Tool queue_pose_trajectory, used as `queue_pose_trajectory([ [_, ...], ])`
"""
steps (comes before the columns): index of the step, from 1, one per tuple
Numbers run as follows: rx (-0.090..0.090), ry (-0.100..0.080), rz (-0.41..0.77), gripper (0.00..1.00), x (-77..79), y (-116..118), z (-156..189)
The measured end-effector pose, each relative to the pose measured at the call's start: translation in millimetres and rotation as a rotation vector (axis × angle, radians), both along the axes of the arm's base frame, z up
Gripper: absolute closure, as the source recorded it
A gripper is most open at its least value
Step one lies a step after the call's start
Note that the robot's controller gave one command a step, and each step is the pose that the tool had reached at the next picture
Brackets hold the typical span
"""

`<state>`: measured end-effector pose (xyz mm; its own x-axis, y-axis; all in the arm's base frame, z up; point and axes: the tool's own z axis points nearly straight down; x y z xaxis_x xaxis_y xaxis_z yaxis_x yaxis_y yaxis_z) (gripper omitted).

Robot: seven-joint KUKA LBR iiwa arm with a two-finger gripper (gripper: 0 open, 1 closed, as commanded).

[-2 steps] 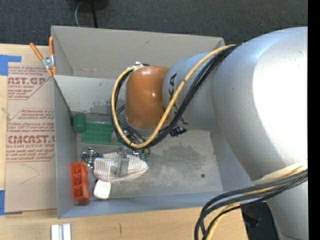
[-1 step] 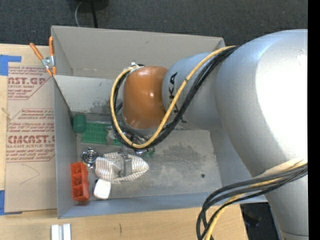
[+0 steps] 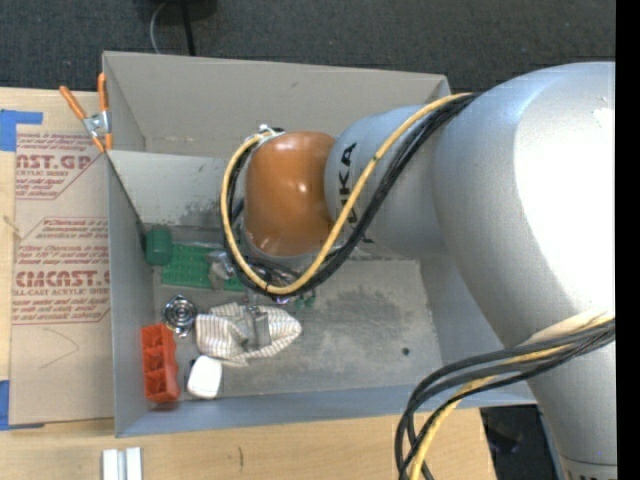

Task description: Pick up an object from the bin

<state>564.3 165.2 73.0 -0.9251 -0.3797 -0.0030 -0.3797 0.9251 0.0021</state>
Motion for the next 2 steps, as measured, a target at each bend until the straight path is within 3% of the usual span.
queue_pose_trajectory([
  [1,0.002,-0.004,0.092,0.00,-14.0,-6.9,-1.5],
  [2,0.001,-0.001,0.194,1.00,-21.3,-9.4,-2.2],
])
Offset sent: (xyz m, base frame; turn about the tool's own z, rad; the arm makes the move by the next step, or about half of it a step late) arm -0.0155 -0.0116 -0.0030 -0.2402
